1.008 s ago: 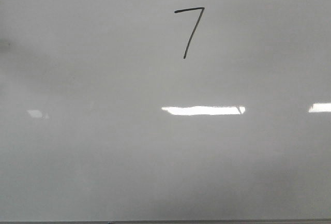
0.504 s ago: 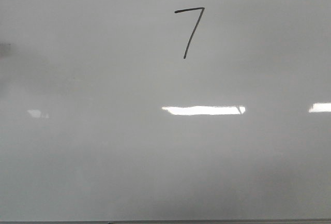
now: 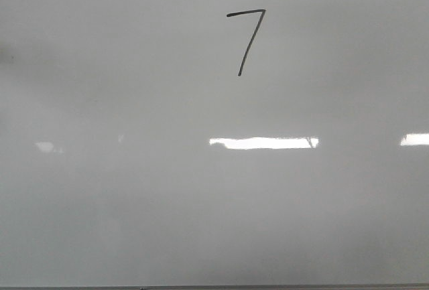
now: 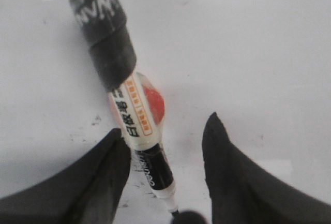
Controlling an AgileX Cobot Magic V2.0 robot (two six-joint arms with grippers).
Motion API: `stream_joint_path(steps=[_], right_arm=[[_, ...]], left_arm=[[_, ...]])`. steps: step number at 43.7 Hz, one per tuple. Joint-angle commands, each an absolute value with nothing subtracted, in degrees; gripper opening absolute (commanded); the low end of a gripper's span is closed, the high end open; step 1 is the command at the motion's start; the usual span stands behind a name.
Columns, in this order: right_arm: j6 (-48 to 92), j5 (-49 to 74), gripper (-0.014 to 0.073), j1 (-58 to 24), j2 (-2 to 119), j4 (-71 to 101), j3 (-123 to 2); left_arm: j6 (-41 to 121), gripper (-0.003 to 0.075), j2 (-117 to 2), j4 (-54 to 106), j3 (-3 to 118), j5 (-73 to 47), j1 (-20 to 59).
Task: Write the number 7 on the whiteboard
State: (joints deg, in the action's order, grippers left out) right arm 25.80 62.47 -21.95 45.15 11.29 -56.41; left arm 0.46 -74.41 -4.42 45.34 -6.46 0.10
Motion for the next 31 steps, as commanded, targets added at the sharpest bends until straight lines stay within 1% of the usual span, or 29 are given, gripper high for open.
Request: stream_joint_path(steps=[1, 7, 11, 17, 27, 31], right_arm=[[21.2, 60.8, 0.0591, -21.5, 42.3, 7.2, -58.2], [12.2, 61.6, 0.0591, -21.5, 39.6, 1.5, -58.2], [8.1, 62.5, 0.0591, -21.5, 38.5, 1.3, -58.2], [5.7, 62.8, 0.0591, -21.5, 37.7, 1.3, -58.1], [4.8, 62.9, 0.0591, -21.5, 37.4, 1.3, -58.1], [4.7, 62.8, 0.0591, -21.5, 37.4, 1.7, -58.1]], left_arm=[[0.3, 0.0337, -69.6, -8.6, 51.6, -16.6, 0.1], [0.3, 0.0336, -65.8, -8.9, 59.5, -33.2, 0.3], [0.4, 0.0336, -63.1, -7.7, 63.0, -40.8, 1.6], [3.1, 0.0336, -56.9, -5.0, 63.5, -45.2, 7.1], [3.1, 0.0336, -47.0, 0.0, 63.3, -52.3, 17.0], [3.4, 0.0336, -43.2, 0.9, 61.6, -52.9, 20.7]])
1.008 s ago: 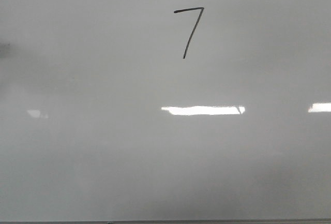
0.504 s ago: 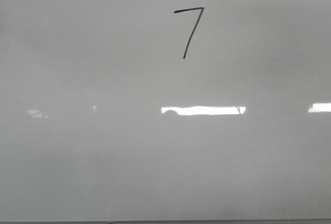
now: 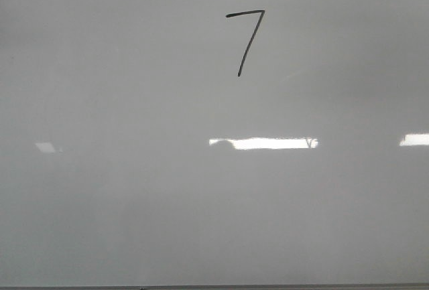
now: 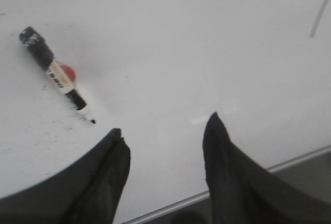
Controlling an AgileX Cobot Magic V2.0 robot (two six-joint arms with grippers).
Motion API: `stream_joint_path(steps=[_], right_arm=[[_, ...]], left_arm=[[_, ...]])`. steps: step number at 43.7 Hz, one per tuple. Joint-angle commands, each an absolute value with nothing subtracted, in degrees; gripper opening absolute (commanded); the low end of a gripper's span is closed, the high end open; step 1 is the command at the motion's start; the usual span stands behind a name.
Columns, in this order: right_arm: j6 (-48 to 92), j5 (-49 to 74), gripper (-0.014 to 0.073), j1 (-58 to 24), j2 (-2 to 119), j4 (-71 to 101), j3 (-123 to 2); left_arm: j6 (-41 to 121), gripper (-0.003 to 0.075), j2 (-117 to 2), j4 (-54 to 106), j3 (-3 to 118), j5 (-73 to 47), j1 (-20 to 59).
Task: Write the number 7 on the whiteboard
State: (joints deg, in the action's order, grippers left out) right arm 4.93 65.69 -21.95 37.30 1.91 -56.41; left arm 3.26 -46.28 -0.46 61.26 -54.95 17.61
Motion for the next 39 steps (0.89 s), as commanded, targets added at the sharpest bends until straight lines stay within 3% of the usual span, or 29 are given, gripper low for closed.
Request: stream_joint_path(steps=[1, 18, 24, 28, 35, 39], right_arm=[[4.7, 62.7, 0.0591, -21.5, 37.4, 1.9, -58.1], [4.7, 61.3, 0.0591, -21.5, 37.4, 2.8, -58.1], [4.4, 61.2, 0.0563, -21.5, 37.4, 2.9, -58.1], [4.0, 61.2, 0.0444, -21.5, 37.4, 3.5, -58.1], [3.2, 61.2, 0.0121, -21.5, 37.4, 5.0, -58.1], [3.2, 61.2, -0.0007, -21.5, 37.4, 5.3, -58.1]], left_arm=[[3.4, 0.0336, -42.4, 0.9, 61.0, -52.7, 21.4], [3.3, 0.0334, -37.9, 2.3, 52.6, -48.7, 24.0], [3.3, 0.0277, -37.9, 2.3, 52.4, -47.0, 24.0], [3.3, 0.0202, -37.9, 2.3, 52.4, -46.7, 24.0], [3.3, 0.0046, -37.9, 2.3, 52.4, -46.5, 24.0], [3.3, -0.0022, -37.9, 2.3, 52.4, -46.5, 24.0]])
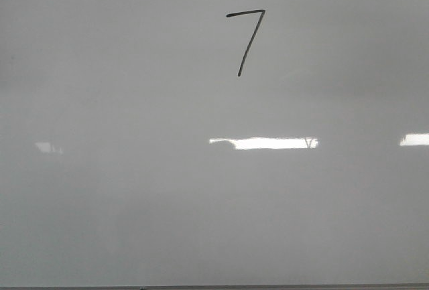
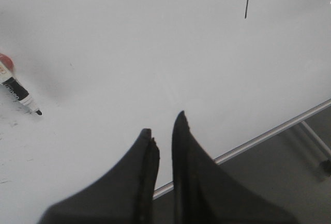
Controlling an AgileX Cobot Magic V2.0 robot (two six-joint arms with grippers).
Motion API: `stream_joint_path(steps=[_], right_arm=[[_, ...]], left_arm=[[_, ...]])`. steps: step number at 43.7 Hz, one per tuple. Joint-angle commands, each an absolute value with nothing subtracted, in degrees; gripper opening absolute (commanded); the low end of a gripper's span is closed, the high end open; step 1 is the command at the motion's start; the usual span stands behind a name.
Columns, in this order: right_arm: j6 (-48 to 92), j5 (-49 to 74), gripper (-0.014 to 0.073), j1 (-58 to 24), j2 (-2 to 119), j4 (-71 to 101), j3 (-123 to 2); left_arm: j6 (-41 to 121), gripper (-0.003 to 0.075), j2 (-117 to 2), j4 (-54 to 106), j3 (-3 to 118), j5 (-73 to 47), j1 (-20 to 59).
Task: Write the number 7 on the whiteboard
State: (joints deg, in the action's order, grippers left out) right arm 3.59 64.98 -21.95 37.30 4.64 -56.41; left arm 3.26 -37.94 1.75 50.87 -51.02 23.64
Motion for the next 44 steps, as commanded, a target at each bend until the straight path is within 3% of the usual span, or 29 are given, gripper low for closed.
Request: stream_joint_path(steps=[1, 3, 33, 44], right_arm=[[3.2, 61.2, -0.0038, -21.5, 37.4, 5.3, -58.1], [3.2, 61.2, -0.0075, -21.5, 37.4, 5.3, -58.1], [3.2, 61.3, -0.0069, -21.5, 37.4, 5.3, -58.1], [3.2, 61.2, -0.0069, -21.5, 37.4, 5.3, -58.1]], left_arm=[[3.3, -0.0021, -37.9, 2.3, 52.4, -46.5, 24.0], [3.3, -0.002, -37.9, 2.3, 52.4, -46.5, 24.0], [3.3, -0.002, -36.7, 2.3, 51.9, -46.2, 23.9], [3.3, -0.002, -28.3, 1.7, 49.3, -41.6, 13.2]])
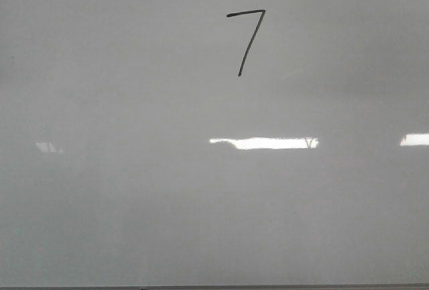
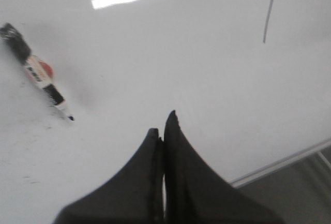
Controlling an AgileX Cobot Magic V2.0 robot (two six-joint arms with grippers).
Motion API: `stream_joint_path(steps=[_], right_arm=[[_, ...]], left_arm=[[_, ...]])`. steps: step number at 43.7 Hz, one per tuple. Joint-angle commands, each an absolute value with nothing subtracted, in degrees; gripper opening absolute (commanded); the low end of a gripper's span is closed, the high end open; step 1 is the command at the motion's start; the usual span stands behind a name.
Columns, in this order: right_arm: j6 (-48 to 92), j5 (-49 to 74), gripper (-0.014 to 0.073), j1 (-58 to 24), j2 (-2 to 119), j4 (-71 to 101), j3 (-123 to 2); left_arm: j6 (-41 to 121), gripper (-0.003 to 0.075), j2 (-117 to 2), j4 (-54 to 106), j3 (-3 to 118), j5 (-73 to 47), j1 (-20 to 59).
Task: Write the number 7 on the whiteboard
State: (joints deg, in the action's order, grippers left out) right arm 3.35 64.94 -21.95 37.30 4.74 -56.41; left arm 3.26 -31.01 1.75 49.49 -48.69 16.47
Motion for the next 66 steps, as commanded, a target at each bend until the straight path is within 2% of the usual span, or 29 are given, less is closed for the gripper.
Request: stream_joint_path(steps=[1, 17, 23, 31, 66], right_arm=[[3.2, 61.2, -0.0069, -21.5, 37.4, 5.3, -58.1], [3.2, 61.2, -0.0069, -21.5, 37.4, 5.3, -58.1], [3.2, 61.2, -0.0069, -21.5, 37.4, 5.3, -58.1], [3.2, 61.2, -0.0069, -21.5, 37.4, 5.3, -58.1], [3.2, 61.3, -0.0069, -21.5, 37.4, 5.3, -58.1]], left_arm=[[3.3, -0.002, -27.4, 1.2, 48.4, -40.9, 12.3], [3.3, -0.002, -6.4, 0.7, 17.6, -10.2, 2.6], [3.3, -0.002, -1.7, 2.7, 7.5, -3.1, 2.4], [3.3, -0.002, 1.2, 3.5, -0.3, 3.3, 2.4], [3.3, -0.002, 1.2, 3.1, -0.5, 4.8, -1.5]])
